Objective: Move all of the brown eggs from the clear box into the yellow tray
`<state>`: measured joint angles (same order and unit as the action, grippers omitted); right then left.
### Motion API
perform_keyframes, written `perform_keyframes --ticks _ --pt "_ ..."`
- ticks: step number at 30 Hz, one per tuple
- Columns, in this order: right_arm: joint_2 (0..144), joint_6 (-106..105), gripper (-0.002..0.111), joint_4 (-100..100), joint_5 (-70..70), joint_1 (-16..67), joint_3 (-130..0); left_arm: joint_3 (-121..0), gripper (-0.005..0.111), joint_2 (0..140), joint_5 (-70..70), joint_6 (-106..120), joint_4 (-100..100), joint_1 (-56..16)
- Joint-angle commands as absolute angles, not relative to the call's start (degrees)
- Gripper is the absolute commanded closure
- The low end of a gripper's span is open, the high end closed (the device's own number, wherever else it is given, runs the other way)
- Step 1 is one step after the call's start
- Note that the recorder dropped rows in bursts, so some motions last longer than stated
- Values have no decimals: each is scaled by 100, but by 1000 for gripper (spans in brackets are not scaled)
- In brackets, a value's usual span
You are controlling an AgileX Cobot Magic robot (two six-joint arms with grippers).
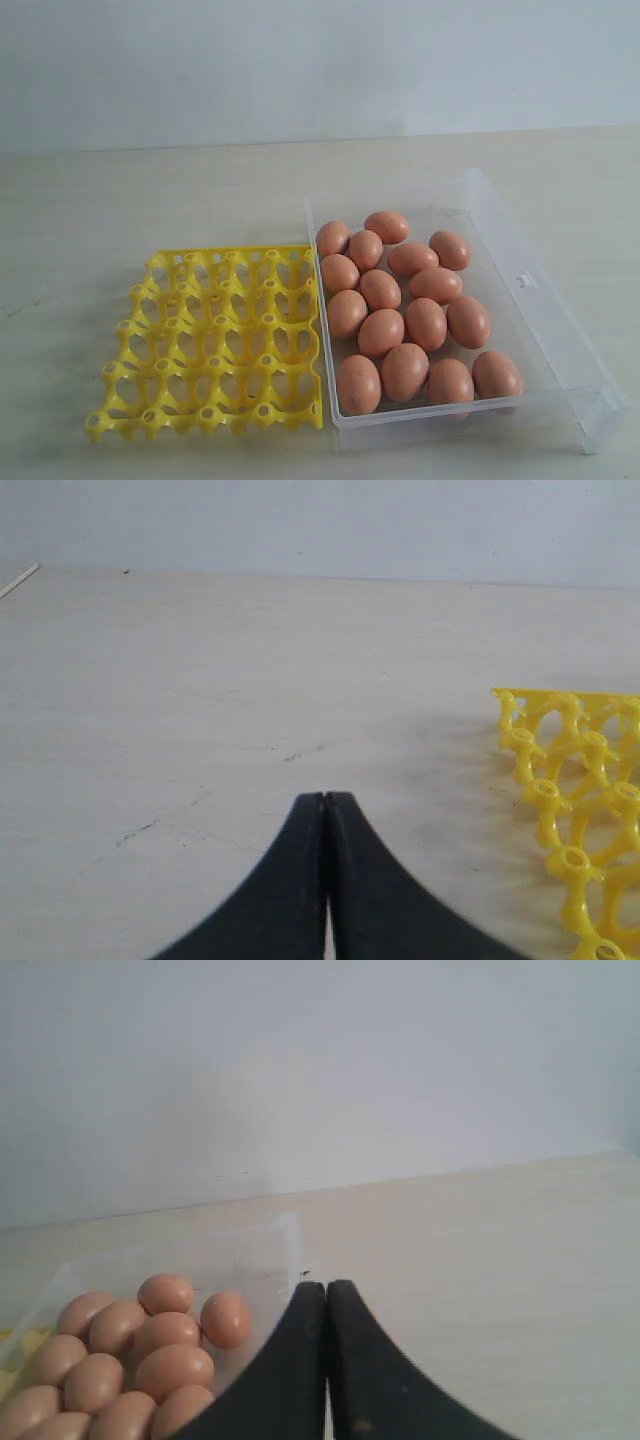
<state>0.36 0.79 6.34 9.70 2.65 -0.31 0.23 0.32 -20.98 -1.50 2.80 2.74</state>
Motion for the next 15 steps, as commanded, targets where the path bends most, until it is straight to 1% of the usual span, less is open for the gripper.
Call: perform_keyframes --ticks 1,6,15 --pt "0 967 108 972 950 270 -80 0 107 0 -2041 -175 311 241" --pt "336 2451 108 1074 1165 270 -347 0 107 0 -2041 -175 311 241" --pt "1577 2691 108 1311 1376 336 -913 0 107 0 -2041 -175 311 241"
